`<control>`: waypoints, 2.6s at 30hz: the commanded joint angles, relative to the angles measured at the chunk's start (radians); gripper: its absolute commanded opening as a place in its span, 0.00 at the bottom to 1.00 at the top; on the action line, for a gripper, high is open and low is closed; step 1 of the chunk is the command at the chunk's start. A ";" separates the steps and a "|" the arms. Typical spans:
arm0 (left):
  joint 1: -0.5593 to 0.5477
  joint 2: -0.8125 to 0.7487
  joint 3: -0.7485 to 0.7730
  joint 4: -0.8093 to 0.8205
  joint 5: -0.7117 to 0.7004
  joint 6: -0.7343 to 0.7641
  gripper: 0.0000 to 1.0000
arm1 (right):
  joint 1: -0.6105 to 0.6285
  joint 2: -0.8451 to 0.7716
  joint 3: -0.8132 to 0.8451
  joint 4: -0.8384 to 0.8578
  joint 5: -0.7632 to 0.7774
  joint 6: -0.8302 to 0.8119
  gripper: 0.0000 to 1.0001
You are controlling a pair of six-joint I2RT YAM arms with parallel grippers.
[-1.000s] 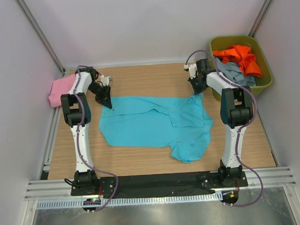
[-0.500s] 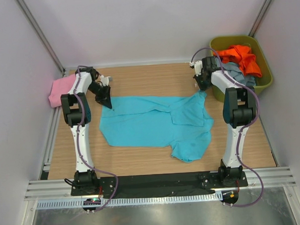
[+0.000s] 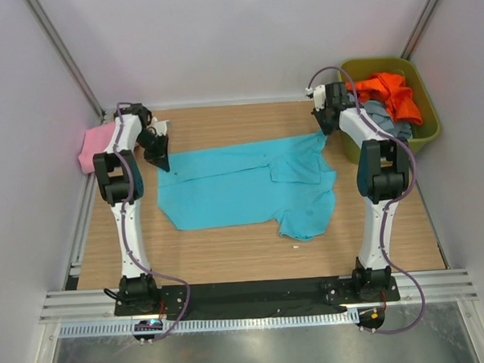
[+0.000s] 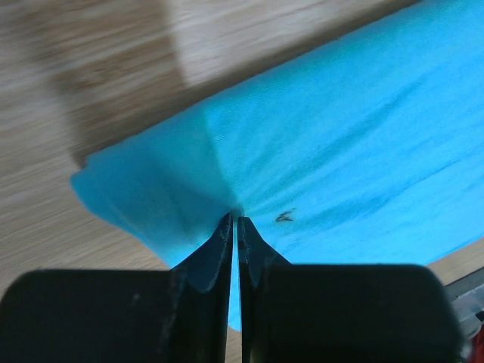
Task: Fold and stack the t-shirts
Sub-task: Fold the tshirt
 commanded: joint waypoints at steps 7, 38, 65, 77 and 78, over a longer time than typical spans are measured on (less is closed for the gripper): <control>0.022 -0.091 0.055 0.040 0.014 0.023 0.12 | -0.004 -0.041 0.088 0.044 0.032 0.083 0.44; -0.004 -0.054 0.020 0.028 0.052 0.022 0.12 | -0.013 -0.474 -0.555 -0.111 -0.399 0.373 0.31; -0.012 -0.063 -0.008 0.030 0.047 0.025 0.12 | -0.025 -0.353 -0.566 -0.053 -0.329 0.315 0.38; -0.014 -0.059 -0.014 0.031 0.047 0.023 0.12 | -0.027 -0.314 -0.546 -0.039 -0.333 0.316 0.15; -0.012 -0.059 -0.014 0.033 0.046 0.025 0.12 | -0.025 -0.317 -0.543 -0.041 -0.330 0.318 0.08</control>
